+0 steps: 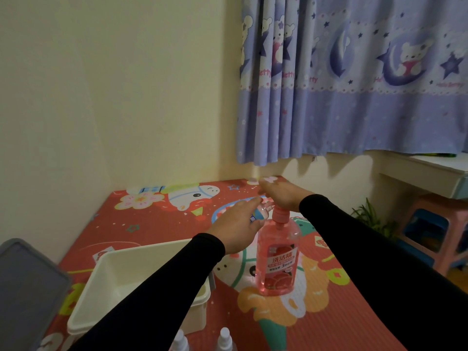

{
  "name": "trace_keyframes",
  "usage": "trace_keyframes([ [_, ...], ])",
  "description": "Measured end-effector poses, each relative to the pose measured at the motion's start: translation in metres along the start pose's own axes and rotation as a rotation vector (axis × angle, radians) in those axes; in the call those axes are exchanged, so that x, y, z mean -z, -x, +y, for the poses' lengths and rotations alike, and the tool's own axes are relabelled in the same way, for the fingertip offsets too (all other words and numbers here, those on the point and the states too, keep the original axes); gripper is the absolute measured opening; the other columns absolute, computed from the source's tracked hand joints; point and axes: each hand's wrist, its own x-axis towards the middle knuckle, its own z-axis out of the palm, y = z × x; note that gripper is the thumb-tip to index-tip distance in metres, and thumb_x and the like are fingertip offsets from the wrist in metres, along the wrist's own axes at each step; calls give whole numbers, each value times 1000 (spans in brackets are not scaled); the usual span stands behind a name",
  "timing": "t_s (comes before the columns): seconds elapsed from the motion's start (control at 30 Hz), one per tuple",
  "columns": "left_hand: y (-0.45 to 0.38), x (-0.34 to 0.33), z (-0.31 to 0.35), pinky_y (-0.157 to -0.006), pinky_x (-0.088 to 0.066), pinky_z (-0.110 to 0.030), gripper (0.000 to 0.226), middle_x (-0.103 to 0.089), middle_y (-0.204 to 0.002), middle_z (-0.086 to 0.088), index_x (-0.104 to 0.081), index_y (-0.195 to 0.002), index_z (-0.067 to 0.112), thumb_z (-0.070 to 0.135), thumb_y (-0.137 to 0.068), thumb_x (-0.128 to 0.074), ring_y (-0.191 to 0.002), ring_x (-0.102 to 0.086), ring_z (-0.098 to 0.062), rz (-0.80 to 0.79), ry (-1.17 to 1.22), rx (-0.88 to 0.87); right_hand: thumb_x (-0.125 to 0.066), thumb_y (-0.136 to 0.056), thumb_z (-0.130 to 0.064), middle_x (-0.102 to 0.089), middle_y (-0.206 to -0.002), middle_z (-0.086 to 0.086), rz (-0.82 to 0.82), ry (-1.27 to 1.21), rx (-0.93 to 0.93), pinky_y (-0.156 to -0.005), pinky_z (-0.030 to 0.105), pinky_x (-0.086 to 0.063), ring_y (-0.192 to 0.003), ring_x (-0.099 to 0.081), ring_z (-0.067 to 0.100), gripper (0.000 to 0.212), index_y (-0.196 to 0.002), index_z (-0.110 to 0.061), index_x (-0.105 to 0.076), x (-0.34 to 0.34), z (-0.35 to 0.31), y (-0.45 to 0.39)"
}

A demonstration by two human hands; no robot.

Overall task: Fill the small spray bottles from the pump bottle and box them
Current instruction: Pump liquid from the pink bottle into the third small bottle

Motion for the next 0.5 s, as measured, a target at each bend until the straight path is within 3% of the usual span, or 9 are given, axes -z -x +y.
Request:
trace_keyframes([
  [0.17,-2,6,3,-105,-31,-30,57,-33,-152,-6,-19,-152,26,37,-101,-42,-136,-35,-23,3,-5,-13,-22,-98,-53,-49,-142,15,3,60,-8,-112,47,-32,-132,-44,33,62,-136,-13,-49,7,-3,1],
  [0.3,-4,12,5,-98,-29,-26,57,-35,-150,-8,-18,-152,26,34,-102,-43,-135,-36,-23,19,13,-35,-16,-80,-75,-51,-142,7,81,79,-20,-112,46,-33,-130,-46,27,81,-135,-27,-53,15,-1,-5],
  [0.37,-4,9,3,-99,-31,-28,56,-37,-149,-8,-20,-151,26,36,-101,-43,-133,-39,-23,20,10,-33,-17,-91,-65,-50,-143,9,53,75,-11,-113,45,-32,-131,-46,27,71,-137,-22,-51,10,0,-5],
  [0.43,-2,4,2,-101,-31,-29,55,-34,-151,-7,-21,-151,26,38,-101,-42,-132,-39,-22,6,11,-16,-23,-102,-42,-51,-140,14,24,33,19,-112,42,-33,-130,-47,30,53,-136,-11,-49,3,1,-3],
  [0.5,0,0,2,-104,-29,-30,56,-30,-154,-5,-19,-152,25,37,-102,-41,-136,-35,-22,-13,3,-4,-29,-103,-36,-52,-137,18,31,-38,3,-109,44,-37,-127,-48,35,48,-132,-5,-50,-1,3,-1],
])
